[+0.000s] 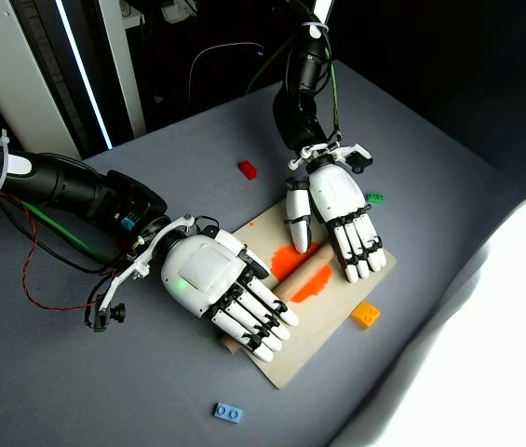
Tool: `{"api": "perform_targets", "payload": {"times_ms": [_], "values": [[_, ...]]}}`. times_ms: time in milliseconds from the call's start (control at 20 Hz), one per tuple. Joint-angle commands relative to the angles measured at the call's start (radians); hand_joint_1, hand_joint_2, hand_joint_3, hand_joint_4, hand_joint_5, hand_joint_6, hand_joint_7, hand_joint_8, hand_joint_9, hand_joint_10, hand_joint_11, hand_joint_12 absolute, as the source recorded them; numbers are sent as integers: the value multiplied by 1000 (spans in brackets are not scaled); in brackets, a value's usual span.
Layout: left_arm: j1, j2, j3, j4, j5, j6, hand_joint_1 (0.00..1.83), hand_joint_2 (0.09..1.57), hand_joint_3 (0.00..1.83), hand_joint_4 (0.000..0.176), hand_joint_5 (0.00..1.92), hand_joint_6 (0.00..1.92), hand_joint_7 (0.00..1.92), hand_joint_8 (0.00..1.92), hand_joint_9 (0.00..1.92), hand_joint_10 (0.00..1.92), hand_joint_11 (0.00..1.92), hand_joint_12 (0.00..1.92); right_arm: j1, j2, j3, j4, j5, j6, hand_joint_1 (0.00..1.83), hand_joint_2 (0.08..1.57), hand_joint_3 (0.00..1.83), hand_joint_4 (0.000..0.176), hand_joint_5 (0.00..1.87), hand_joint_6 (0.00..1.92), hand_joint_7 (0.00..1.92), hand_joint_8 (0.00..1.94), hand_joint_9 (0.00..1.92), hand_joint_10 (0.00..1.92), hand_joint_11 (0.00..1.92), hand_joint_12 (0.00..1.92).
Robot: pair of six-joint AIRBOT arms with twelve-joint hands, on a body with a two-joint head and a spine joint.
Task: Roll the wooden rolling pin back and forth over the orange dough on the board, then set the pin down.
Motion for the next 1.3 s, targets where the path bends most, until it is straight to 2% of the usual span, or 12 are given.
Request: {"api": "perform_targets", "payload": {"times_ms": [0, 600, 750, 850, 950, 1250], "values": [[3, 6, -6, 42, -60, -7, 0, 1474, 0, 0, 108, 7, 85, 4, 5, 2, 0, 0, -7, 4, -3, -56, 92, -5, 0, 1549, 0, 0, 248, 0, 249, 1, 212, 2, 0, 375], [21, 48, -72, 43, -60, -4, 0, 1479, 2, 0, 117, 13, 89, 11, 6, 2, 0, 0, -27, 12, -42, -55, 116, -33, 0, 1555, 0, 0, 268, 3, 274, 1, 233, 1, 0, 474], [24, 54, -83, 43, -59, 2, 0, 1481, 3, 0, 114, 10, 96, 11, 13, 4, 0, 0, -31, 15, -52, -53, 118, -40, 0, 1558, 1, 0, 268, 11, 274, 9, 228, 13, 0, 396], [28, 58, -90, 43, -57, 6, 0, 1480, 2, 0, 95, 1, 80, 2, 1, 0, 0, 0, -32, 18, -62, -35, 118, -49, 0, 1559, 1, 0, 276, 10, 288, 8, 245, 14, 0, 463], [32, 60, -94, 43, -57, 8, 0, 1480, 2, 0, 96, 1, 81, 2, 0, 0, 0, 0, -32, 22, -69, -28, 119, -54, 0, 1559, 0, 0, 245, 6, 260, 5, 228, 4, 0, 407], [43, 72, -110, 57, -52, 17, 0, 1484, 3, 0, 86, 3, 68, 1, 0, 0, 0, 0, -40, 29, -92, -15, 125, -68, 0, 1561, 1, 0, 271, 8, 296, 6, 248, 6, 0, 437]]}}
